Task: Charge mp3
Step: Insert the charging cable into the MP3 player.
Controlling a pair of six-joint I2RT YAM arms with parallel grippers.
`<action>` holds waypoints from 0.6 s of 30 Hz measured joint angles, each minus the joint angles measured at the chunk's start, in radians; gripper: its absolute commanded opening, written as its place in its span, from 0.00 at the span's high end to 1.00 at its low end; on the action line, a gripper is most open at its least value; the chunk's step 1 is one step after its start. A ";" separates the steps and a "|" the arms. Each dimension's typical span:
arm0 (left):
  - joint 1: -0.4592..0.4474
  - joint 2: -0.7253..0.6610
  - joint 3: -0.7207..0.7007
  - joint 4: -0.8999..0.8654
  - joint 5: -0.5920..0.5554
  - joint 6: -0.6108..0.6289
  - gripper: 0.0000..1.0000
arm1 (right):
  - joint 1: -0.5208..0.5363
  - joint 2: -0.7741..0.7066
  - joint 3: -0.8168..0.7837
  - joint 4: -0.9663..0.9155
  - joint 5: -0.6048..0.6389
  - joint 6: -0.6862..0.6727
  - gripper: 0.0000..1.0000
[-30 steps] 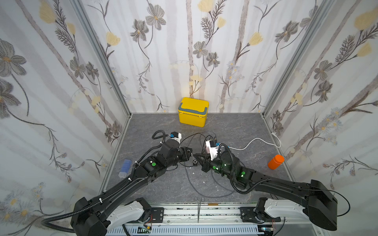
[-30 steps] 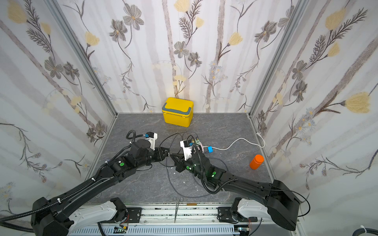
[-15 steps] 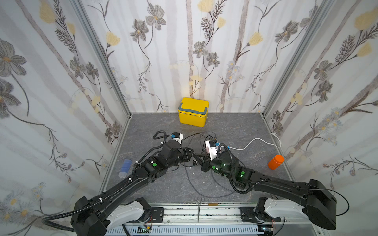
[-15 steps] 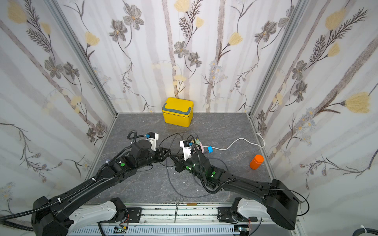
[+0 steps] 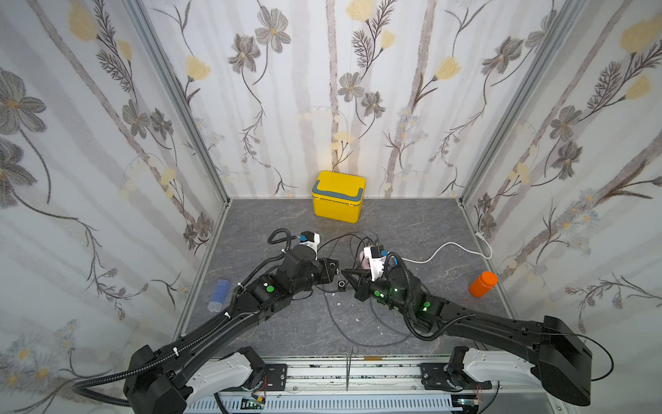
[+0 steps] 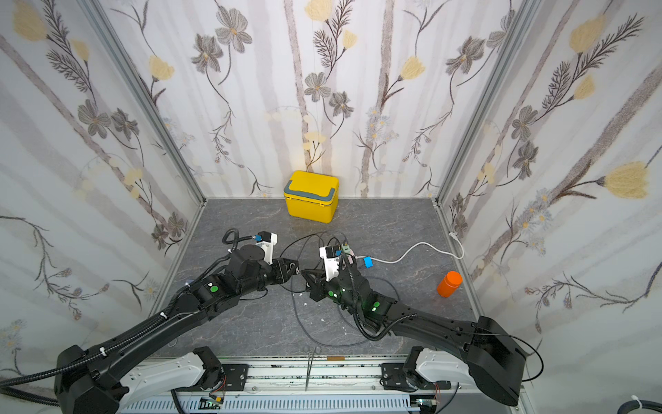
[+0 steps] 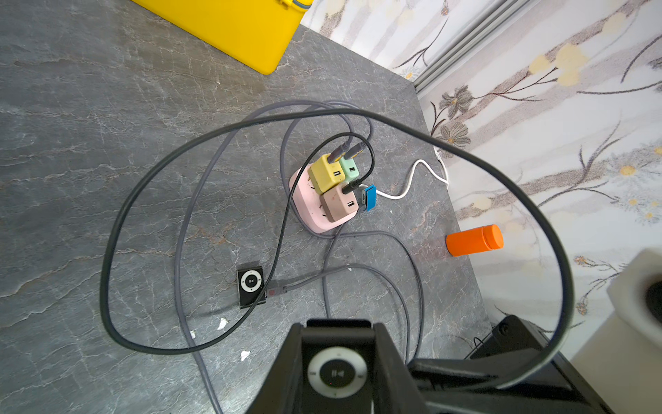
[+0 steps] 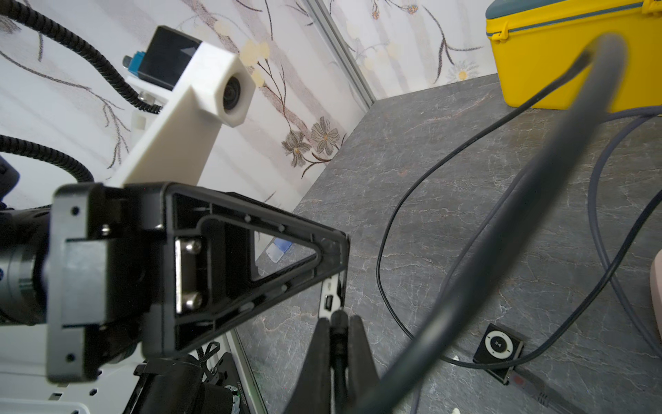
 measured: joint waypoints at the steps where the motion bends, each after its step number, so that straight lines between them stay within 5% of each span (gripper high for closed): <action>1: 0.000 0.002 0.001 0.000 0.000 0.000 0.84 | 0.000 0.001 0.000 0.004 -0.001 0.001 1.00; 18: -0.002 0.008 0.003 -0.005 -0.010 -0.003 0.85 | -0.006 0.028 -0.001 0.029 -0.029 0.018 1.00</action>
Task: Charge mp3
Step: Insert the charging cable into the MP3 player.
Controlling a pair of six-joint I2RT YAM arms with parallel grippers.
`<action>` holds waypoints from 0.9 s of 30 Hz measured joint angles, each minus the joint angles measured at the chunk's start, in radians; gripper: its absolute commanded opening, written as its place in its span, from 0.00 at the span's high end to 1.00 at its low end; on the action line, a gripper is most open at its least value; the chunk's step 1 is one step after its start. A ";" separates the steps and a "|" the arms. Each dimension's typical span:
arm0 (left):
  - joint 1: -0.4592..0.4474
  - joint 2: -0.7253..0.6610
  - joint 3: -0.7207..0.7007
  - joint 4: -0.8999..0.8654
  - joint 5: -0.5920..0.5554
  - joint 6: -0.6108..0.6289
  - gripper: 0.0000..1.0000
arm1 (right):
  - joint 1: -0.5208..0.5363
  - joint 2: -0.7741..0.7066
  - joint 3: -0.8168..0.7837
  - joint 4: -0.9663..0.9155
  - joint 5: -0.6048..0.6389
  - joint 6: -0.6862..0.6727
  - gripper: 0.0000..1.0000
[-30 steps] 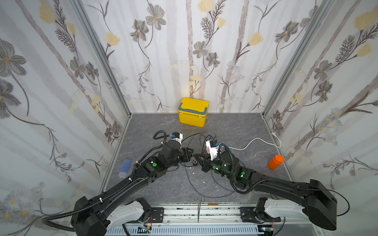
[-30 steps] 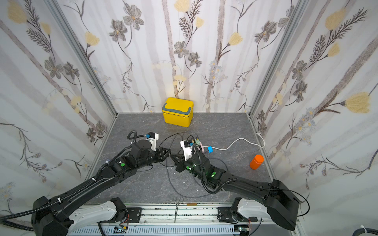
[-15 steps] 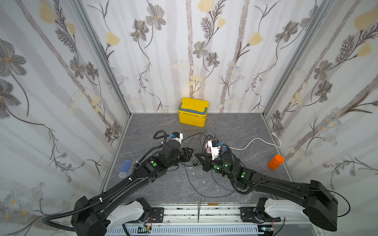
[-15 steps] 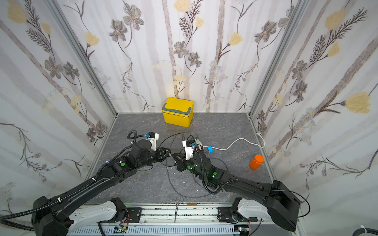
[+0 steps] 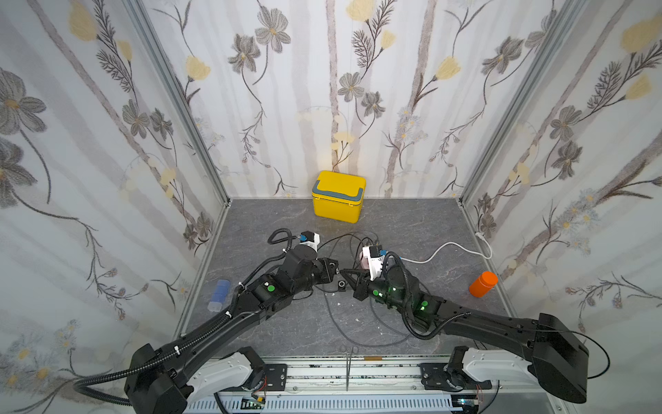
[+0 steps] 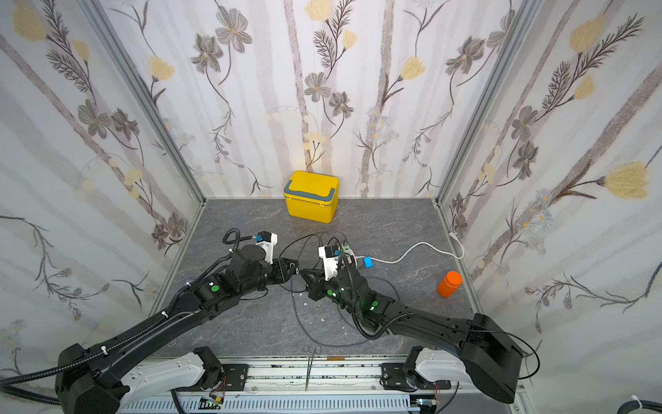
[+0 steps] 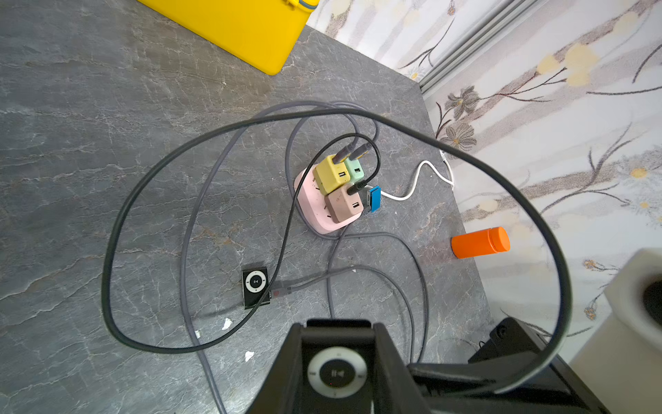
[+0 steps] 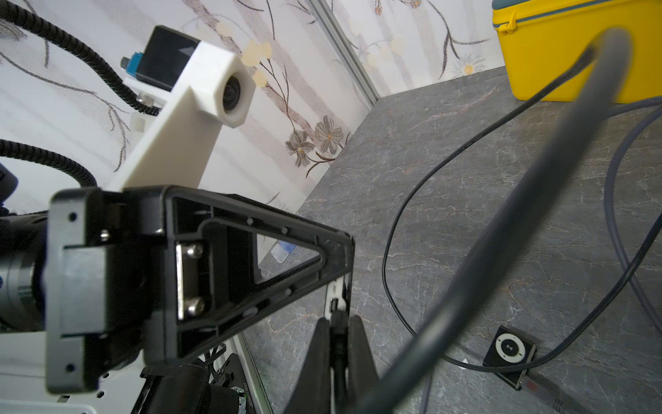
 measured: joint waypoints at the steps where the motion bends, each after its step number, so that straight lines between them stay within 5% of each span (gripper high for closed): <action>1: 0.000 0.000 0.000 -0.001 0.000 0.000 0.85 | -0.001 0.000 0.000 0.000 -0.002 0.000 1.00; 27: -0.011 -0.013 0.001 -0.007 -0.028 -0.009 0.87 | -0.023 0.022 -0.003 0.051 -0.048 0.045 1.00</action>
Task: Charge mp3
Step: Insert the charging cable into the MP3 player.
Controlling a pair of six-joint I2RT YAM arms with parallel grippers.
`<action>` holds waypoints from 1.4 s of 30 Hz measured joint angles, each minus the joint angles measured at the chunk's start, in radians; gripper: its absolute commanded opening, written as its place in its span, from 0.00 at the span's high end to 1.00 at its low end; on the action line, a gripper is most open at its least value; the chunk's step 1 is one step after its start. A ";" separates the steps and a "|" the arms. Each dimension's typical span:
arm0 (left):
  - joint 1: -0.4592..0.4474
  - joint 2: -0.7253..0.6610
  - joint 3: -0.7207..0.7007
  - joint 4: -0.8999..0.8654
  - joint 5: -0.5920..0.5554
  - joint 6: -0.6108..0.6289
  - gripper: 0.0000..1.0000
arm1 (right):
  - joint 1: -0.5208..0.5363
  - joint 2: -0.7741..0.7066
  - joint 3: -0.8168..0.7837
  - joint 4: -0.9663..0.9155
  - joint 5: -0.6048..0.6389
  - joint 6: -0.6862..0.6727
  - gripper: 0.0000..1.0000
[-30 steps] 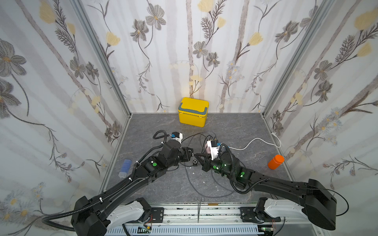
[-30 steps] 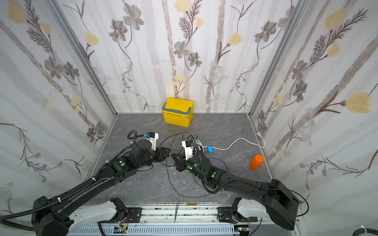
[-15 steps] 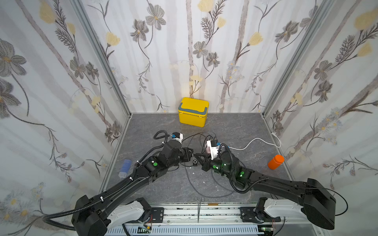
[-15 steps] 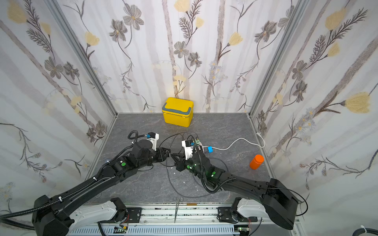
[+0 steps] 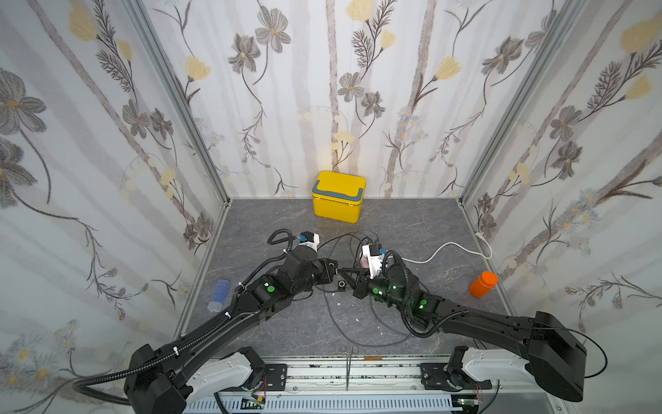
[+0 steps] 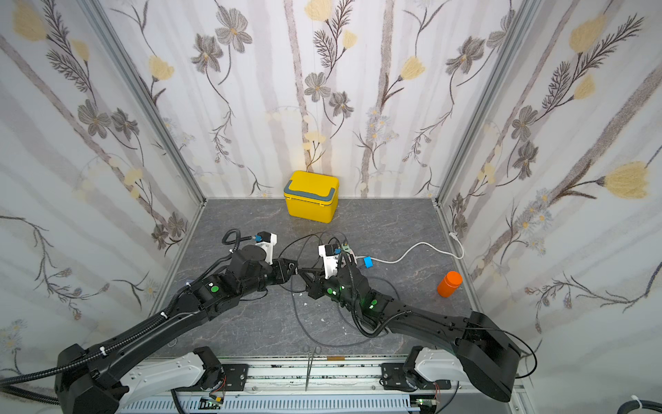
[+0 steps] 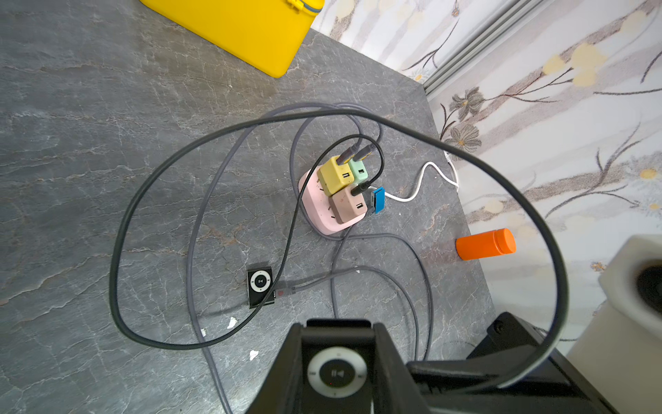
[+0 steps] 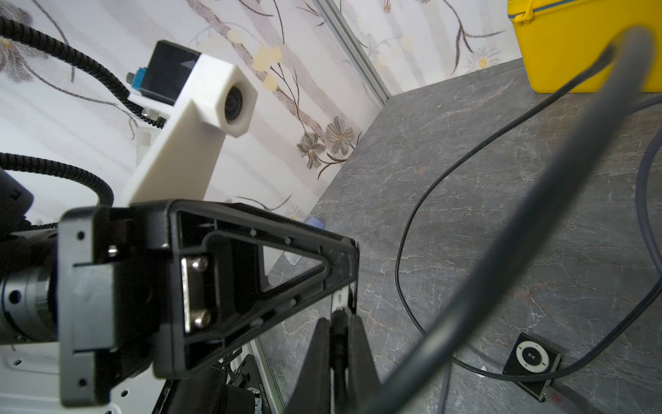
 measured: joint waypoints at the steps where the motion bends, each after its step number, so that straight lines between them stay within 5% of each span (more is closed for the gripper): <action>1: 0.000 -0.002 -0.002 0.002 0.000 -0.003 0.87 | 0.000 0.001 0.000 0.001 0.000 0.001 1.00; 42: -0.035 -0.028 -0.021 0.019 -0.129 -0.025 0.90 | 0.026 0.063 0.053 -0.020 0.072 0.031 1.00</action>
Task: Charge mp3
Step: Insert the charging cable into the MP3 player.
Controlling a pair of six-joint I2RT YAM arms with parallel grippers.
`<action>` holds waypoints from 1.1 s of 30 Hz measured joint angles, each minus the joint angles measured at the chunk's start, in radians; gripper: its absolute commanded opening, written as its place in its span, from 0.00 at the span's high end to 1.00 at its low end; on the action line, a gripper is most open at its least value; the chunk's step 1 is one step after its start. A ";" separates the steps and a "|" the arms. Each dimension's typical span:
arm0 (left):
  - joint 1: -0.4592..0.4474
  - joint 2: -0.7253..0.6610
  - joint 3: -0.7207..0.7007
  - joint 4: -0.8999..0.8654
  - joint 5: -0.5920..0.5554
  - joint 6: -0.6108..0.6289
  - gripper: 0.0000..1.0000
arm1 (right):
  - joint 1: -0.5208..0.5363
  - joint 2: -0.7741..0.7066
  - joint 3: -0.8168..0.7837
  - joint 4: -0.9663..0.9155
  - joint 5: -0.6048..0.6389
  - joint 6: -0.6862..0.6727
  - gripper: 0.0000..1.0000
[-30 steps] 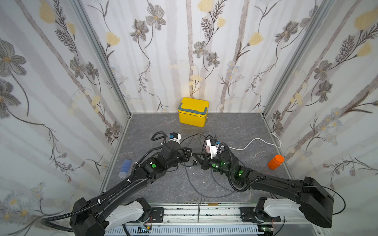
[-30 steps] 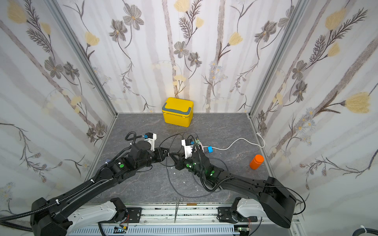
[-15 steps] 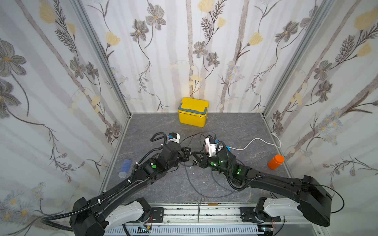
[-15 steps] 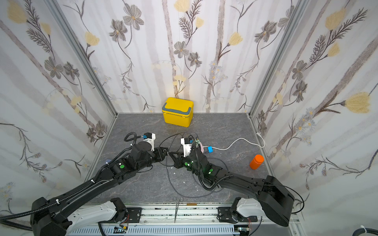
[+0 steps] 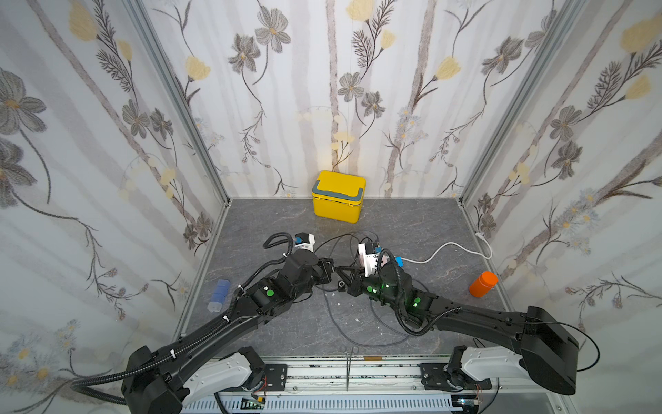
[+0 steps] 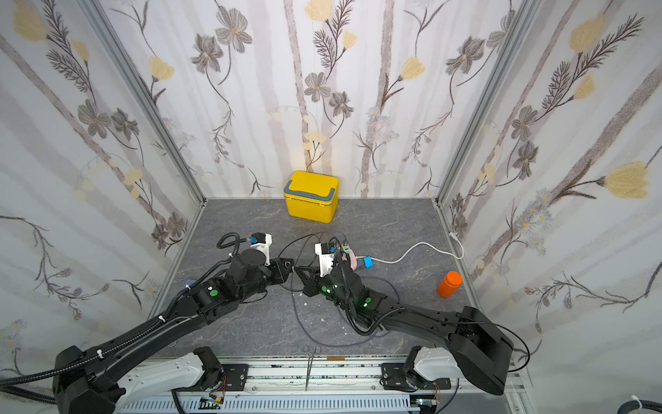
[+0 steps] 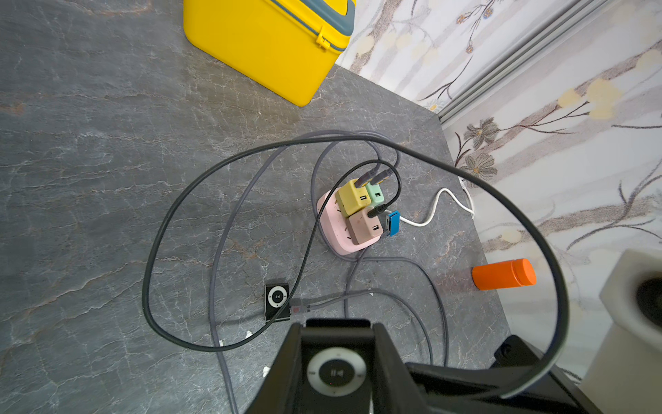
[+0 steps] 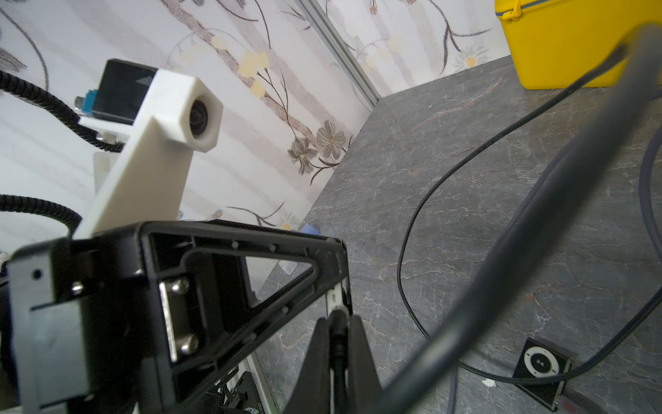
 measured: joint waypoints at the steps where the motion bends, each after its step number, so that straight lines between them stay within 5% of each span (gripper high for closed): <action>1: 0.000 -0.002 0.000 0.005 -0.001 0.000 0.90 | 0.000 0.004 0.001 0.002 0.001 0.010 1.00; 14: 0.000 0.008 0.000 0.006 -0.037 0.014 0.90 | 0.004 0.038 0.075 -0.097 0.010 0.053 1.00; 33: -0.006 0.002 0.000 0.005 -0.047 0.030 0.90 | -0.003 0.053 0.036 0.002 -0.020 0.116 1.00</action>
